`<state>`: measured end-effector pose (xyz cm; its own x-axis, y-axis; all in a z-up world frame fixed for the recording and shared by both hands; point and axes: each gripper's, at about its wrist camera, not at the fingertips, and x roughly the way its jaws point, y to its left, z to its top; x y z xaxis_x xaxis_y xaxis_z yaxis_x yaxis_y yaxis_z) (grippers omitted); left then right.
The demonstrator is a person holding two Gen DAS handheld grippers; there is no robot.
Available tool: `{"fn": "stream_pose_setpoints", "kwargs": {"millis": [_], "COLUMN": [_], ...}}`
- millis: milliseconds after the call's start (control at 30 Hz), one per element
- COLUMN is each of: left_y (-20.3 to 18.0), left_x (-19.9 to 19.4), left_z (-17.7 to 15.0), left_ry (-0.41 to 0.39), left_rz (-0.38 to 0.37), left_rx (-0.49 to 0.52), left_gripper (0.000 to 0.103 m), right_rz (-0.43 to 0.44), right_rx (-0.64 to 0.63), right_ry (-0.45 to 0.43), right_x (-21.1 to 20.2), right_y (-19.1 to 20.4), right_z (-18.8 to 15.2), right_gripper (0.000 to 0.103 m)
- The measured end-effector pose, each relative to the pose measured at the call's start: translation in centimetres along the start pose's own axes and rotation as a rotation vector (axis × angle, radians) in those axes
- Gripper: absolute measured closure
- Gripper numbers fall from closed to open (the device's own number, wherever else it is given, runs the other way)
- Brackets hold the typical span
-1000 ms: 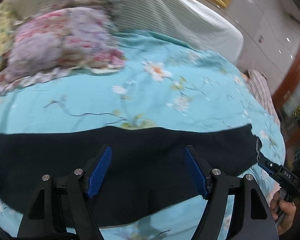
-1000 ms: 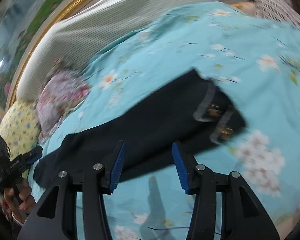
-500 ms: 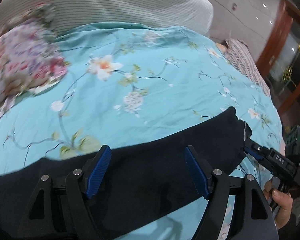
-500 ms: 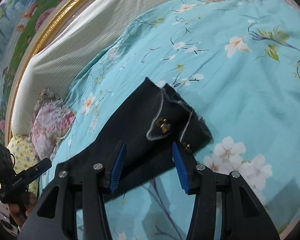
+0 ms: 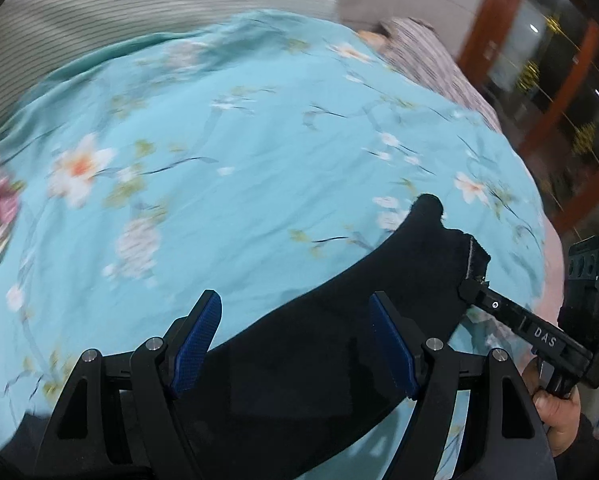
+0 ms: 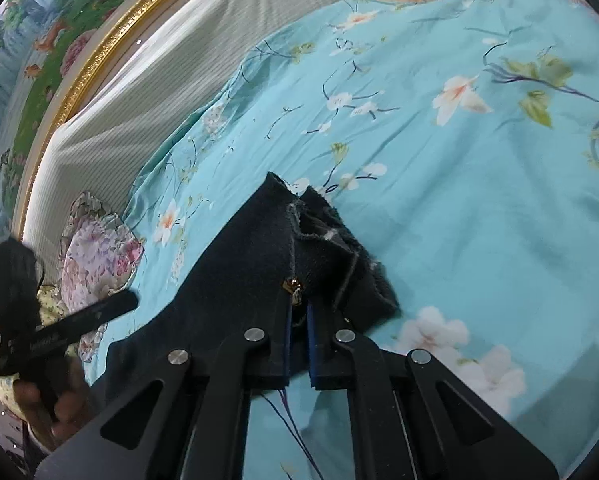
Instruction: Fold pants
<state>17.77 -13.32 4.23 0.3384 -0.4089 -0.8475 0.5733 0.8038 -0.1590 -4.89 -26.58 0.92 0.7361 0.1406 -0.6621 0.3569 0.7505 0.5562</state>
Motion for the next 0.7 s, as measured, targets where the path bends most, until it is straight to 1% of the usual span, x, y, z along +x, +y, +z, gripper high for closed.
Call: {"fn": "stream_pose_setpoints", "kwargs": {"millis": [100,200,300,367,433,633,700], "left_y": [-2.4,-4.6,-5.6,-6.1,-6.4,-7.2,-7.6], "left_x": [1.8,4.0,5.6,6.7,7.6,9.4,9.5], "left_z": [1.0,1.5,1.8,2.1,2.6,3.5,3.7], "left_ry": [0.033,0.076,0.113,0.133,0.149,0.211,0.213], "left_rz": [-0.025,-0.047,-0.041,-0.036,-0.037,-0.123,-0.124], "left_rx": [0.076,0.153,0.198,0.227,0.241,0.249,0.264], "left_gripper": [0.027,0.027,0.027,0.027,0.027,0.027,0.027], "right_rz": [-0.01,-0.01,-0.056,-0.065,-0.062,-0.045,-0.033], "right_rx": [0.013,0.036,0.015,0.013,0.028,0.051,0.068], "right_ry": [-0.009,0.016,-0.003,-0.01,-0.005,0.015,0.021], "right_x": [-0.8,-0.8,-1.2,-1.6,-1.6,-1.6,-1.7], "right_y": [-0.8,-1.5,-1.5,-1.8,-2.4,-3.2,-3.3], "right_z": [0.1,0.1,0.2,0.3,0.4,0.6,0.6], "right_gripper": [0.096,0.095,0.09,0.089,0.088,0.087,0.085]}}
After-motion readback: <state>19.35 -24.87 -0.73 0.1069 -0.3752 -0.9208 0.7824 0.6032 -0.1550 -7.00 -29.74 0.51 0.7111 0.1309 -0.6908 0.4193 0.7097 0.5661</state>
